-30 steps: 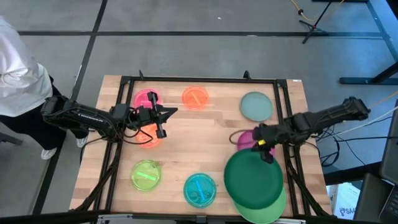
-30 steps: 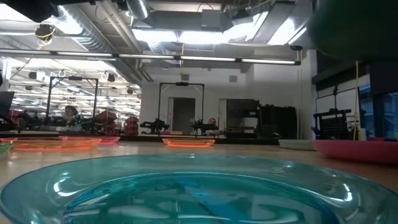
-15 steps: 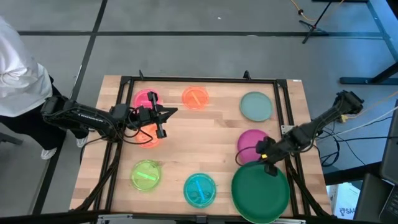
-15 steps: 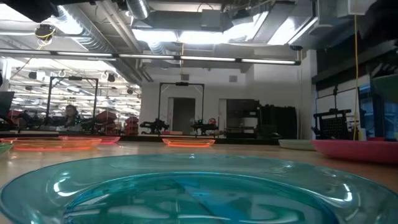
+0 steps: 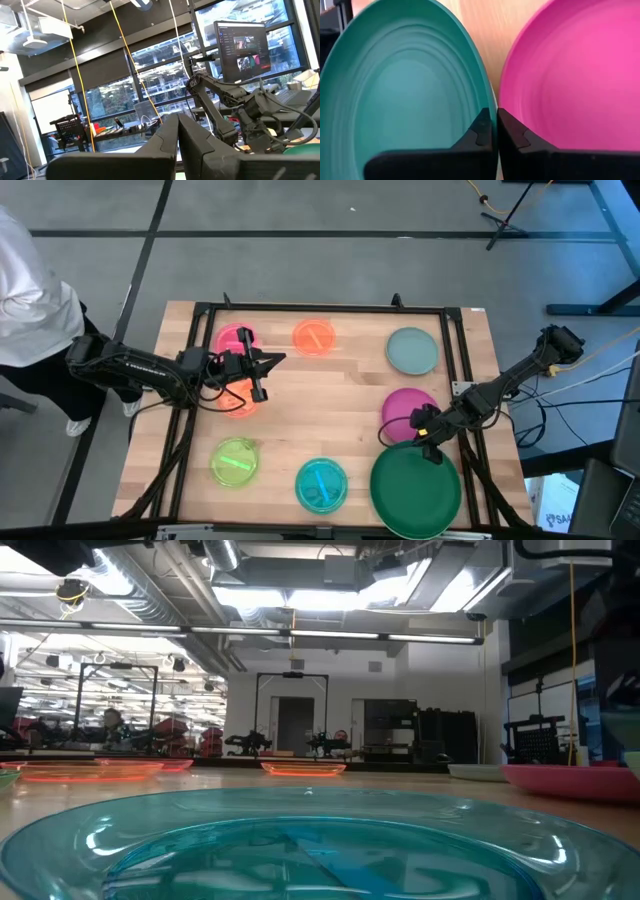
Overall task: Stack plastic plates
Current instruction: Stack the dark green plate on the green plate, then stack the pink plate on the green plate
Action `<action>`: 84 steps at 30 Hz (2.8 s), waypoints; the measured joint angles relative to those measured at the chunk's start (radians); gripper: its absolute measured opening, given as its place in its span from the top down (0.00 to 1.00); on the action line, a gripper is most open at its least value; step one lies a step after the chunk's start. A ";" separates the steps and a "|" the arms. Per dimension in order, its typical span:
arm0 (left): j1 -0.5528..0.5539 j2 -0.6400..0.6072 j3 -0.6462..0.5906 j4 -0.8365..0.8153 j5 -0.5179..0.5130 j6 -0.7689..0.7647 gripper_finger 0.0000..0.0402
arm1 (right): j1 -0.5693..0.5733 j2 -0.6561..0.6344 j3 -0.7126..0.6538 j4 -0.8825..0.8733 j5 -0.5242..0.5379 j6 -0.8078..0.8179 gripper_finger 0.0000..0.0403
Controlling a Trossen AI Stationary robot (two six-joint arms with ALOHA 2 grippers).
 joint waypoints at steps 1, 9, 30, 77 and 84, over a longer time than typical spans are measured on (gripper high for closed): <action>0.000 0.000 0.000 0.000 -0.002 0.000 0.98 | 0.000 0.000 0.000 0.000 0.000 0.000 0.98; 0.002 0.000 0.000 0.000 -0.004 -0.003 0.98 | -0.001 0.000 0.004 -0.004 0.001 -0.008 0.76; 0.028 0.017 0.000 0.002 0.138 -0.038 0.98 | -0.076 0.013 0.155 -0.063 0.378 -0.293 0.62; 0.101 0.047 -0.001 -0.008 0.187 -0.148 0.98 | -0.750 0.428 0.161 -0.123 0.000 -1.110 0.90; 0.101 0.047 -0.001 -0.008 0.187 -0.148 0.98 | -0.756 0.426 0.237 -0.140 0.054 -1.119 0.97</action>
